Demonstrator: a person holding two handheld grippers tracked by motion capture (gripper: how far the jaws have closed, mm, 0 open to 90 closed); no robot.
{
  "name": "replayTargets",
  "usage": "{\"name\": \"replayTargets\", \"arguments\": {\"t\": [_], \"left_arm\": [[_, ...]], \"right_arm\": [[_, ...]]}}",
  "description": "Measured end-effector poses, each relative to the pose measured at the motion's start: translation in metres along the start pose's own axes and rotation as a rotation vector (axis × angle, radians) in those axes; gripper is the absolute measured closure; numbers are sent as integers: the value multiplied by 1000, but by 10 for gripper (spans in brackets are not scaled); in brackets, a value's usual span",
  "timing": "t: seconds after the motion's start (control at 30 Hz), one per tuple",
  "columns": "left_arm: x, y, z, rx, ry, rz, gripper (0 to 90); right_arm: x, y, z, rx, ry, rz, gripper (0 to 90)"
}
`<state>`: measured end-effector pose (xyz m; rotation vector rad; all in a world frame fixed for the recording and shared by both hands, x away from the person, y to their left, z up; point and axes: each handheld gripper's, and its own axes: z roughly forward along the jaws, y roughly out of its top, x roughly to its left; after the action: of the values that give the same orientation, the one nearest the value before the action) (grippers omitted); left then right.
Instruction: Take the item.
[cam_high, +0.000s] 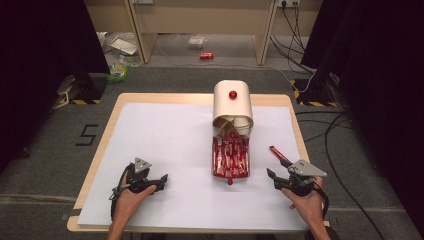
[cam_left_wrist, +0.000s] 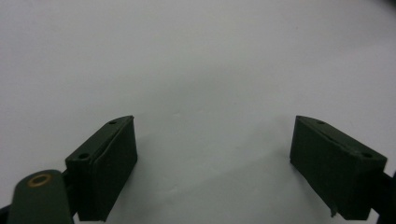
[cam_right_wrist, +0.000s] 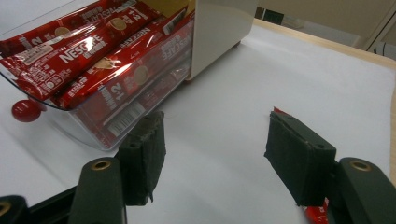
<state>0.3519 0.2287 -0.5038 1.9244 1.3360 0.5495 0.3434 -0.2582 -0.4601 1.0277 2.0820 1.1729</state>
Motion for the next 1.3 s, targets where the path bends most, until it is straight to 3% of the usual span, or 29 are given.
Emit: {"name": "replayTargets", "arguments": {"t": [1.3], "left_arm": [[-1,0,1,3,6,6,140]], "right_arm": [[33,-7,-9,18,105,-28,364]]}}
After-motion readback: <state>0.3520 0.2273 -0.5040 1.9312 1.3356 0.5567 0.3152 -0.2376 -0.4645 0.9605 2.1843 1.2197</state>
